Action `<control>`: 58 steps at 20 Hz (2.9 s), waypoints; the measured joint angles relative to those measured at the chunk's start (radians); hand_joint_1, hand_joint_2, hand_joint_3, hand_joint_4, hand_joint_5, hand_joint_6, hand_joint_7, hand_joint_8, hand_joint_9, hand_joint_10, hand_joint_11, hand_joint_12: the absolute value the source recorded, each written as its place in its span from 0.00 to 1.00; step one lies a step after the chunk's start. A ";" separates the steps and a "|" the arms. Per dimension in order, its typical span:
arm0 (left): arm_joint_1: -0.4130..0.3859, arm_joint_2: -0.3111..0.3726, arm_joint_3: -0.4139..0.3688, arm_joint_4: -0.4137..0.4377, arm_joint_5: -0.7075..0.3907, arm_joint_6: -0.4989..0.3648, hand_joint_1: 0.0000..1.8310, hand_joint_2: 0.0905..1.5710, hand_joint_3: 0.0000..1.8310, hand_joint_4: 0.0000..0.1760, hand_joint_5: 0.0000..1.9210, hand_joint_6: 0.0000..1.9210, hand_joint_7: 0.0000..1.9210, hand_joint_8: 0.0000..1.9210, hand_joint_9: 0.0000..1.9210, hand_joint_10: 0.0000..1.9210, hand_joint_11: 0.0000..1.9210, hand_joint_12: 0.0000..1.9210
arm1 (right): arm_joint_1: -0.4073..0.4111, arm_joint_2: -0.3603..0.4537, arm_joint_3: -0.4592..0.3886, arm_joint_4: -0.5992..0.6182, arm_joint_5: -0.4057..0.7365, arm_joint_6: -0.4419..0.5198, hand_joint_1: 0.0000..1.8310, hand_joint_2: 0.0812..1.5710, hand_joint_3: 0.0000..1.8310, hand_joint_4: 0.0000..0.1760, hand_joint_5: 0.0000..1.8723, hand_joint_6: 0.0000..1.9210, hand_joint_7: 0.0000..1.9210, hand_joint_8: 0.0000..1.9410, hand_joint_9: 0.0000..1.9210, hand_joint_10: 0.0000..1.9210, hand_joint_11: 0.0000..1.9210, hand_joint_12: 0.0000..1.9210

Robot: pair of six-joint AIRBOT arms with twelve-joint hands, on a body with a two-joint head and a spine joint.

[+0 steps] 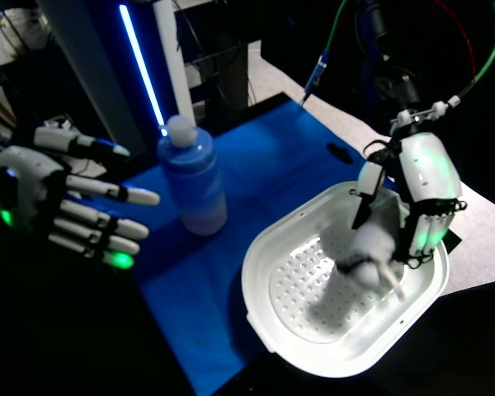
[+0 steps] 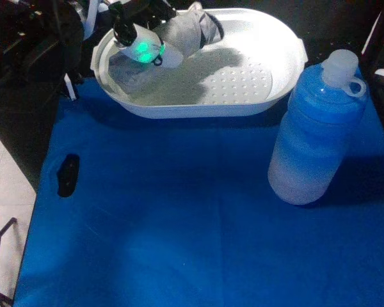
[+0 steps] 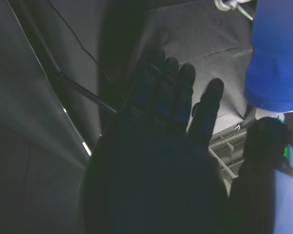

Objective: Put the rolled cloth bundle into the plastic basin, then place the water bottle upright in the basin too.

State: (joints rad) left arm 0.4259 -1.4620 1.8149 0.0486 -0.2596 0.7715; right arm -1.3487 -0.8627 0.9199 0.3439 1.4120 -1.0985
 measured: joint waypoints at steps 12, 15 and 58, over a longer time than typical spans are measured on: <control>0.010 0.192 -0.214 0.032 -0.158 -0.004 0.24 0.56 0.00 0.99 0.09 0.00 0.15 0.00 0.16 0.00 0.00 0.45 | 0.004 0.001 0.000 -0.001 -0.001 0.024 0.24 0.81 0.00 0.80 0.13 0.00 0.10 0.00 0.08 0.00 0.09 0.00; 0.087 0.291 -0.322 0.032 -0.271 -0.036 0.25 0.55 0.00 1.00 0.00 0.00 0.08 0.00 0.09 0.00 0.00 0.36 | 0.050 0.014 0.002 -0.001 -0.002 0.026 0.36 0.70 0.00 1.00 0.07 0.00 0.05 0.00 0.06 0.00 0.09 0.00; 0.943 0.522 -0.908 -0.525 -1.266 -0.092 0.33 0.50 0.00 1.00 0.03 0.00 0.02 0.01 0.02 0.00 0.01 0.00 | 0.324 -0.246 0.138 -0.043 -0.108 0.084 0.63 0.68 0.00 0.00 0.37 0.01 0.35 0.01 0.37 0.03 0.26 0.44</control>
State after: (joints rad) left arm 1.3689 -0.9398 0.9070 -0.4767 -1.5257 0.6796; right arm -1.0245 -1.1084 1.0584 0.3004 1.3037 -1.0145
